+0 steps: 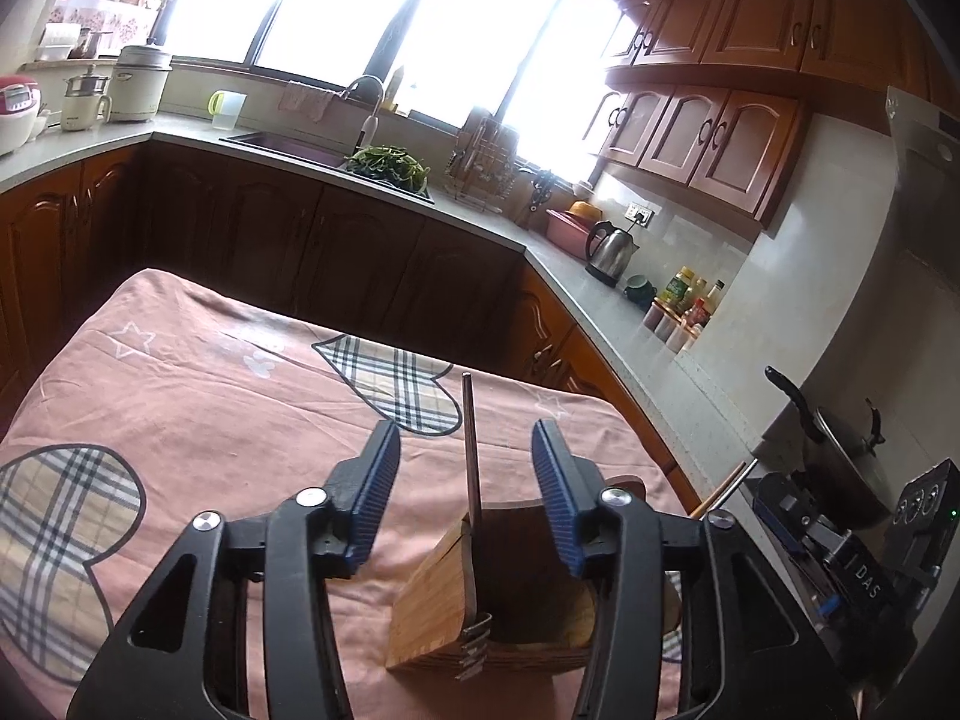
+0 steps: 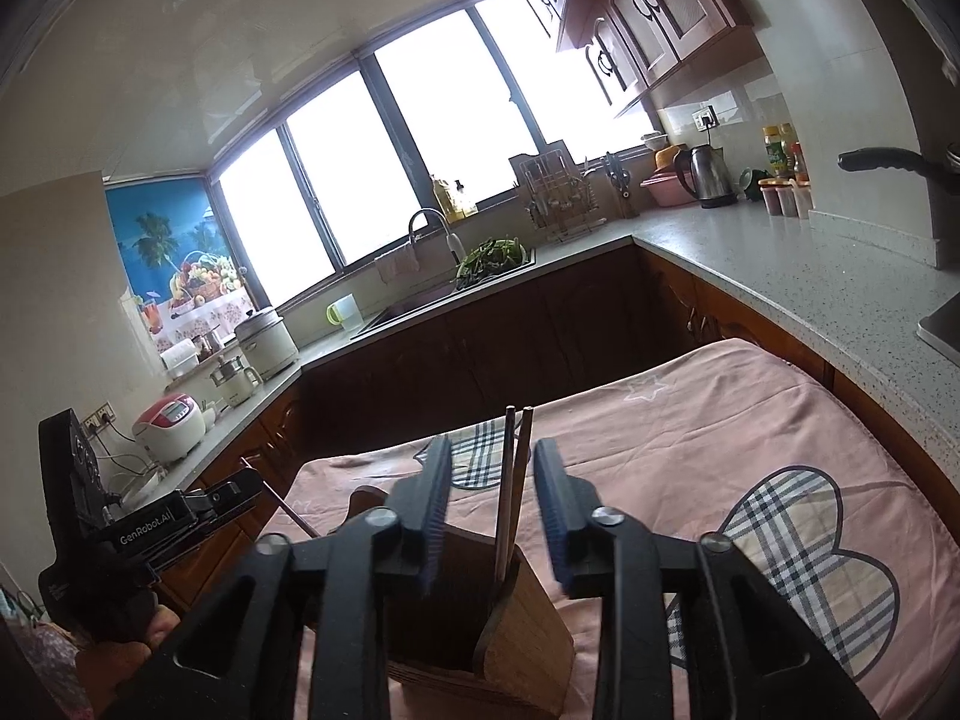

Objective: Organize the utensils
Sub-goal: 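Open both tools over the caddy and move back to the utensil pile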

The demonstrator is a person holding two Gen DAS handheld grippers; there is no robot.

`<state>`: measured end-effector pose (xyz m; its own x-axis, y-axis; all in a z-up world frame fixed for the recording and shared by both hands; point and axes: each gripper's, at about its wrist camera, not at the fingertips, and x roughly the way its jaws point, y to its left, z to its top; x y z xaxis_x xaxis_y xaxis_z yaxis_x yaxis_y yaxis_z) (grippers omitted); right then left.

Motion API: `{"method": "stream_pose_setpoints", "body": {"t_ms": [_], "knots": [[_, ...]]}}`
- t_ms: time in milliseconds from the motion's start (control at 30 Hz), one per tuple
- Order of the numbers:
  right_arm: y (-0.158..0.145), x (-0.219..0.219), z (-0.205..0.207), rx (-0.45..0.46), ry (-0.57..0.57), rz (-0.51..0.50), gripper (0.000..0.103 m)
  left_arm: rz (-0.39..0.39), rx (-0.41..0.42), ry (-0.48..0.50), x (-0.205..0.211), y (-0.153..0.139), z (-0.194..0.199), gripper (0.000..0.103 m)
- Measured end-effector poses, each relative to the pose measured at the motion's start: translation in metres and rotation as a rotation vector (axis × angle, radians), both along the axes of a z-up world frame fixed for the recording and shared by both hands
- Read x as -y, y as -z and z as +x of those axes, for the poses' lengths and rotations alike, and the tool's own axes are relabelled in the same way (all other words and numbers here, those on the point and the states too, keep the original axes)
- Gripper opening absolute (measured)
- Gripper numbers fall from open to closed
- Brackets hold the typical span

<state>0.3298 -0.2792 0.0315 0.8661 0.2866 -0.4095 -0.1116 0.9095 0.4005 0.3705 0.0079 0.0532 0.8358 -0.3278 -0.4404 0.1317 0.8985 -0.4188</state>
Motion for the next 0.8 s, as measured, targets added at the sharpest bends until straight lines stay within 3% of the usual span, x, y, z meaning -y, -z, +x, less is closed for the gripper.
{"method": "stream_pose_setpoints", "body": {"t_ms": [33,100,133,167,600,800], "knots": [[-0.001,0.002,-0.003,0.004,0.001,0.010,0.067,-0.005,0.002,0.002,-0.002,-0.001,-0.004,0.061],[-0.004,0.005,-0.012,0.013,-0.001,0.026,0.077,0.005,-0.002,0.005,-0.007,-0.003,-0.015,0.074],[-0.006,0.006,-0.016,0.016,-0.004,0.035,0.081,0.014,-0.008,-0.001,-0.009,-0.002,-0.022,0.088],[-0.007,0.008,-0.022,0.017,-0.009,0.043,0.081,0.020,-0.015,-0.013,-0.012,-0.001,-0.030,0.094],[0.000,0.010,-0.100,-0.066,-0.050,0.035,0.082,0.070,-0.216,-0.017,-0.042,0.048,-0.119,0.095],[0.008,0.007,-0.135,-0.108,-0.071,0.031,0.082,0.059,-0.257,-0.016,-0.048,0.061,-0.149,0.095]]}}
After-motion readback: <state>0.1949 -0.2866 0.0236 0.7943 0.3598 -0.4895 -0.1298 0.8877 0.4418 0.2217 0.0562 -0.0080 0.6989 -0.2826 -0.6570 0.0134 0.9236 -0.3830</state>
